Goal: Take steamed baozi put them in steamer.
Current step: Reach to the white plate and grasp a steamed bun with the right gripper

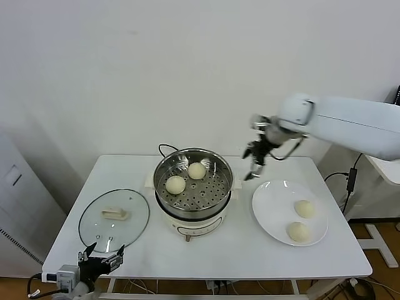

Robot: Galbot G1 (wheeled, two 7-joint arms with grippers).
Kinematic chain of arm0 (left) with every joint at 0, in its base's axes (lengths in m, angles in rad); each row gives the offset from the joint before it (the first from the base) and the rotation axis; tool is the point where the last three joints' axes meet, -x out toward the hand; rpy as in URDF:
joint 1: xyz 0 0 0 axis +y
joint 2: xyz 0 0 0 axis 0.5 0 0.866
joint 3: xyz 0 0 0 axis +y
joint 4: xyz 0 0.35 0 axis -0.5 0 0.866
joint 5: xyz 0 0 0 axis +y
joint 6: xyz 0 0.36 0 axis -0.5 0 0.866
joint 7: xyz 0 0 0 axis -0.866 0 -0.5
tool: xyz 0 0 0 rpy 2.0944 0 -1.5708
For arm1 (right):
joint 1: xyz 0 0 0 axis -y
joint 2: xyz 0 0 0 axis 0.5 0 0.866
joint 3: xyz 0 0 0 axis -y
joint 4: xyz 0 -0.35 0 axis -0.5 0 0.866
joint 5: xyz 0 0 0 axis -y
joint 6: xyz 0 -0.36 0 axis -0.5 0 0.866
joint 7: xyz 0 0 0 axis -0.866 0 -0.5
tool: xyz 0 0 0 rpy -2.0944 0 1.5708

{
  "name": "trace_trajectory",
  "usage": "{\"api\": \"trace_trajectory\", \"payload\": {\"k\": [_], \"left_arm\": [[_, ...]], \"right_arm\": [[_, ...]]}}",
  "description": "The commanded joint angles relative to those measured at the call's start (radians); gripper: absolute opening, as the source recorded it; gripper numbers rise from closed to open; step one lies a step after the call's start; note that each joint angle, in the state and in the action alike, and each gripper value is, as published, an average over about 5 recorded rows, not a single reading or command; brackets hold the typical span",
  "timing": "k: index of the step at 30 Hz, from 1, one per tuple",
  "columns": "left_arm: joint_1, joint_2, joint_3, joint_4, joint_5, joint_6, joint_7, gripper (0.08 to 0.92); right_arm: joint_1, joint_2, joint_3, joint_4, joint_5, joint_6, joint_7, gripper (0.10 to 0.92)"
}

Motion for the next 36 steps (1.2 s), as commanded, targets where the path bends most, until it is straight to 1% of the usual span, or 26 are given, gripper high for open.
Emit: {"api": "trace_trajectory", "payload": {"k": [1,6,16,29,36], "left_arm": [[0.001,-0.010,0.000,-0.002,0.002,0.003,-0.001,0.823],[-0.001,-0.014,0.001,-0.001,0.002,0.005,0.000,0.823],[-0.007,-0.013,0.001,0.005,0.002,0.008,-0.001,0.823],[-0.002,-0.014,0.000,0.004,0.003,0.008,-0.001,0.823],[0.003,-0.014,-0.002,0.004,0.003,0.007,-0.001,0.823]], "right_arm": [[-0.109,-0.240,-0.001,0.020,-0.257,0.109,-0.136,0.823],[-0.263,-0.262,0.126,-0.022,-0.342,0.152,-0.161,0.823],[-0.481,-0.233,0.306,-0.120,-0.448,0.212,-0.165,0.823],[-0.672,-0.194,0.454,-0.194,-0.579,0.264,-0.159,0.823],[-0.732,-0.165,0.539,-0.244,-0.613,0.270,-0.122,0.823]]}}
